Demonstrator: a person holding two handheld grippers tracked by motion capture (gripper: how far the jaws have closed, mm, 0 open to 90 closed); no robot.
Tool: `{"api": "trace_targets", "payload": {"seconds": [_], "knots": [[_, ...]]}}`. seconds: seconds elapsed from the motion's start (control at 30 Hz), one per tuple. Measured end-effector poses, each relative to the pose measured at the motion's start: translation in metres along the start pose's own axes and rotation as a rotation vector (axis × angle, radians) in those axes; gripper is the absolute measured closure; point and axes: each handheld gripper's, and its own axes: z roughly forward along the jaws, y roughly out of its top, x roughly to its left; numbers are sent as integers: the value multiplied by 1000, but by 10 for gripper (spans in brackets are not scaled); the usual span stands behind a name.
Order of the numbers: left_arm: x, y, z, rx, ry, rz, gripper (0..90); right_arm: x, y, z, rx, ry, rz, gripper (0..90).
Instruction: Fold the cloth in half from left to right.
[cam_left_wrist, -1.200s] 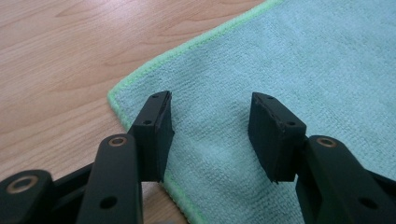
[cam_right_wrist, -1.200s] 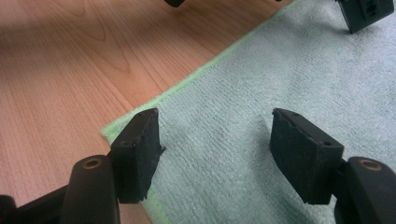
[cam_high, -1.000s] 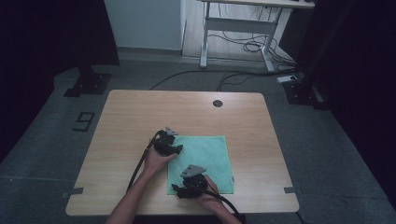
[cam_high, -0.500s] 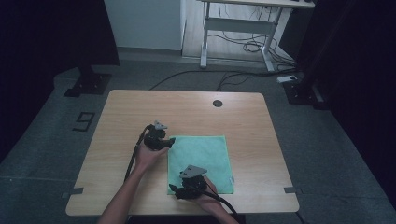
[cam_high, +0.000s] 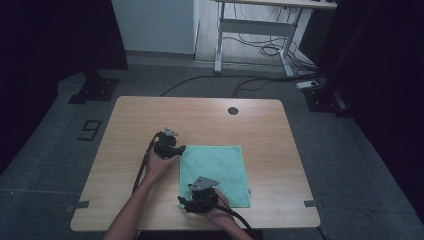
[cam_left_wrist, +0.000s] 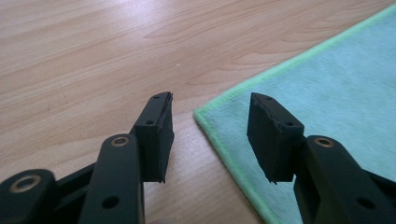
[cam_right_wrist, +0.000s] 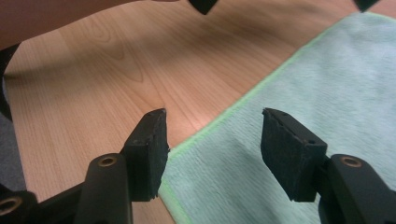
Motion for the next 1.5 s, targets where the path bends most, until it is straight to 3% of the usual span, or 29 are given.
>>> {"api": "trace_targets", "payload": {"seconds": [0.17,0.43,0.57,0.7,0.8,0.93,1.17,1.5], "knots": [[3,1,10,18,3,-5,526,4,-3,5,15,19,0,415],[-3,0,20,21,12,26,514,10,-6,4,34,34,-17,390],[-5,0,19,20,4,36,584,15,-9,6,63,28,-45,394],[-7,0,19,23,-12,45,709,15,-11,7,71,11,-54,427],[-9,0,18,30,-25,51,782,17,-12,5,77,-37,-69,505],[-10,0,18,31,-33,47,842,21,-12,2,91,-66,-73,614],[-14,4,10,12,-55,40,866,16,-10,1,83,-74,-47,801],[-21,19,-11,-15,-63,63,867,14,-4,-9,5,-58,-1,829]]}}
